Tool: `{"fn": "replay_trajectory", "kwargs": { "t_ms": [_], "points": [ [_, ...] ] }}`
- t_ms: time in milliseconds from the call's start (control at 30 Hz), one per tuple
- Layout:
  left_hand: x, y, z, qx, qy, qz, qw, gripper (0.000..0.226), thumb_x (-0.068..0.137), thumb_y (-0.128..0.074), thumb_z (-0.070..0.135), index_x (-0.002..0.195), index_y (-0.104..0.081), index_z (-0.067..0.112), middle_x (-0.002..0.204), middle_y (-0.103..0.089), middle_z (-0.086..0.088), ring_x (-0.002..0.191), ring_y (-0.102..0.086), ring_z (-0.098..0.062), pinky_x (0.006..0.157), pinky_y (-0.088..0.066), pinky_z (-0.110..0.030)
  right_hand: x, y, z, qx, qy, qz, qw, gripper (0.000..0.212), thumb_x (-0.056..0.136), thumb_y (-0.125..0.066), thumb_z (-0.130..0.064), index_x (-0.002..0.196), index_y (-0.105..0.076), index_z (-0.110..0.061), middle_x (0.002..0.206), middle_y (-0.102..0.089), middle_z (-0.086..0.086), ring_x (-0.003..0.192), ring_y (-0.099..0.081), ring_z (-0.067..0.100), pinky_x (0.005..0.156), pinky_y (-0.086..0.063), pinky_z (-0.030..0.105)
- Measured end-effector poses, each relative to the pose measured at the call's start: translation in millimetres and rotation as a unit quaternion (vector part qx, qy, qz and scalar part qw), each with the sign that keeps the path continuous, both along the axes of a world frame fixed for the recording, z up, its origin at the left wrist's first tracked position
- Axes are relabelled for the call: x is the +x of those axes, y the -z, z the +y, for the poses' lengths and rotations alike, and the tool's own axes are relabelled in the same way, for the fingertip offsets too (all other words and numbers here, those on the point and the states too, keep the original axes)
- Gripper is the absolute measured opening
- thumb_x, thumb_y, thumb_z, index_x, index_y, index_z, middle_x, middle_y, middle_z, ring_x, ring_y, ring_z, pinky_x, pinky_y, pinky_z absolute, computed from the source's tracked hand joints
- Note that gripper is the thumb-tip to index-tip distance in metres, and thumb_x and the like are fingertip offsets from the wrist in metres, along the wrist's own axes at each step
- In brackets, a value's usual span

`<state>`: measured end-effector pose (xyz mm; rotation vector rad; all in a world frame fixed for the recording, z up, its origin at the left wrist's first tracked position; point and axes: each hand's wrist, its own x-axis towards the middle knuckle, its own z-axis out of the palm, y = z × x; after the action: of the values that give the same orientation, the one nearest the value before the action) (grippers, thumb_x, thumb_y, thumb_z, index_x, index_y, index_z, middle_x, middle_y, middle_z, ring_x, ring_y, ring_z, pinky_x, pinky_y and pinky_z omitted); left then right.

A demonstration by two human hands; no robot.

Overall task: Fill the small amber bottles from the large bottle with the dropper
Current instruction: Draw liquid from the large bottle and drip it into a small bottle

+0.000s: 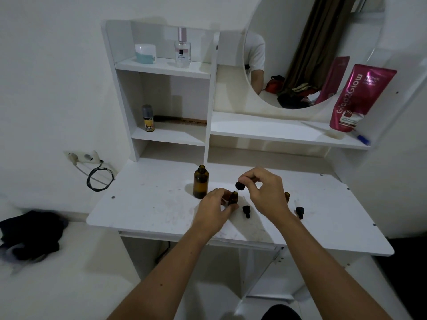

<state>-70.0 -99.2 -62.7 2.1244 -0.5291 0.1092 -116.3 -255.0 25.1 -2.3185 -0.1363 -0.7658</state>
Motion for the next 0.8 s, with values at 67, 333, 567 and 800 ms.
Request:
{"fn": "replay_trajectory", "kwargs": {
  "t_ms": [67, 333, 567, 800],
  "points": [
    [1, 0, 0, 0.002, 0.001, -0.006, 1.000, 0.026, 0.092, -0.074, 0.035, 0.114, -0.066, 0.023, 0.108, -0.069, 0.010, 0.090, -0.062, -0.004, 0.083, -0.055, -0.022, 2, 0, 1, -0.005, 0.001, -0.006, 1.000, 0.009, 0.091, -0.074, -0.006, 0.085, -0.075, -0.011, 0.082, -0.073, -0.007, 0.080, -0.064, -0.003, 0.076, -0.045, 0.006],
    [2, 4, 0, 0.013, 0.000, -0.016, 1.000, 0.027, 0.093, -0.072, 0.037, 0.114, -0.063, 0.023, 0.108, -0.067, 0.010, 0.092, -0.061, -0.007, 0.086, -0.057, -0.028, -1, 1, 4, 0.049, 0.004, 0.034, 0.998, 0.009, 0.094, -0.073, -0.018, 0.102, -0.077, -0.015, 0.095, -0.074, -0.010, 0.089, -0.068, -0.004, 0.081, -0.049, 0.005],
    [2, 6, -3, 0.021, -0.004, -0.003, 1.000, 0.027, 0.094, -0.071, 0.036, 0.116, -0.061, 0.024, 0.112, -0.066, 0.008, 0.098, -0.061, -0.009, 0.091, -0.057, -0.030, -1, 3, 12, 0.041, 0.036, 0.005, 0.998, 0.012, 0.092, -0.073, -0.006, 0.085, -0.076, -0.015, 0.081, -0.070, -0.013, 0.082, -0.066, -0.004, 0.079, -0.046, 0.004],
    [0, 2, -2, 0.029, -0.010, 0.006, 1.000, 0.028, 0.095, -0.070, 0.037, 0.117, -0.059, 0.024, 0.113, -0.065, 0.008, 0.099, -0.061, -0.011, 0.090, -0.057, -0.034, -1, -7, 13, 0.049, 0.029, 0.020, 0.998, 0.008, 0.095, -0.070, -0.013, 0.094, -0.077, -0.018, 0.086, -0.074, -0.013, 0.085, -0.069, -0.002, 0.078, -0.047, 0.005]
  ]
}}
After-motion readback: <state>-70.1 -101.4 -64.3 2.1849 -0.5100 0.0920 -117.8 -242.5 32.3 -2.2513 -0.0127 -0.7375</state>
